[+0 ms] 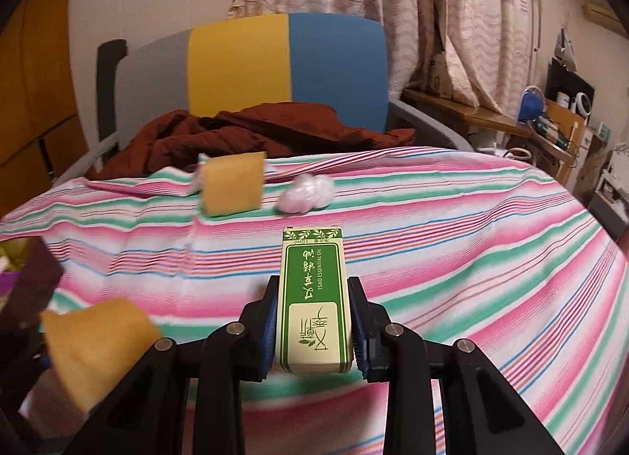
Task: Organize objects
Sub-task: 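Grasp a yellow sponge with the left tool while the right tool holds the green tea box, then carry the sponge and green tea box into the gold tray and release both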
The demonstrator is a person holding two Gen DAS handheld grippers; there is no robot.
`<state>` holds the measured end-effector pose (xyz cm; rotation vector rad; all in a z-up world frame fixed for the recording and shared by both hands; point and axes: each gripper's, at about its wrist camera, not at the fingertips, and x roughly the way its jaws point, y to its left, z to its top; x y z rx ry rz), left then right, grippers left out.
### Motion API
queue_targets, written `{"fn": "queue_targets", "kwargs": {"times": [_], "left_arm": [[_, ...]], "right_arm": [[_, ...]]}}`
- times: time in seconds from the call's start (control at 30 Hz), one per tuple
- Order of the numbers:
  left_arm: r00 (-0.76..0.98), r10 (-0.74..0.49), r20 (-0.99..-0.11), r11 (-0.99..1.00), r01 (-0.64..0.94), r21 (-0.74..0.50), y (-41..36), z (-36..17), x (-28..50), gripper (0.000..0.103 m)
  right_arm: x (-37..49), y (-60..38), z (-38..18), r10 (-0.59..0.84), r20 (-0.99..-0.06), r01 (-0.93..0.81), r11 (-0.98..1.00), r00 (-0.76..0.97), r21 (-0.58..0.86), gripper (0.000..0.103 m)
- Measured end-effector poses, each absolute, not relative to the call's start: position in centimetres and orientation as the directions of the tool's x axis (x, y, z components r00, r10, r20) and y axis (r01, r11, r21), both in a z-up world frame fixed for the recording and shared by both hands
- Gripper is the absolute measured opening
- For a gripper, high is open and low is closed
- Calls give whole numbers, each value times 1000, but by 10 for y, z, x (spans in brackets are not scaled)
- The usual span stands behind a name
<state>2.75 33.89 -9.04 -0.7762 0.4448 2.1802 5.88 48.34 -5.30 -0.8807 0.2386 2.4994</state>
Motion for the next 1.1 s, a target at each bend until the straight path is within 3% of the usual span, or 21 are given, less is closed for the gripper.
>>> {"fn": "queue_targets", "kwargs": {"times": [0.23,0.63,1.1], "left_arm": [[-494,587,-641,-646,-763,-2,309,-80,42,48],[-503,628,-594,-683,-722,-112,222,-46,52,48],[-638,513,-574,-851,-463,-246,90,-18,-9,48]], "right_arm": [[82,460,-48,270,-638,-472,-866,-721,167,32],[77,399,-34,100,-634,-343,-898,-767,274,32],[4,285,-12,-158,-632,-43,-956,-759,292,32]]}}
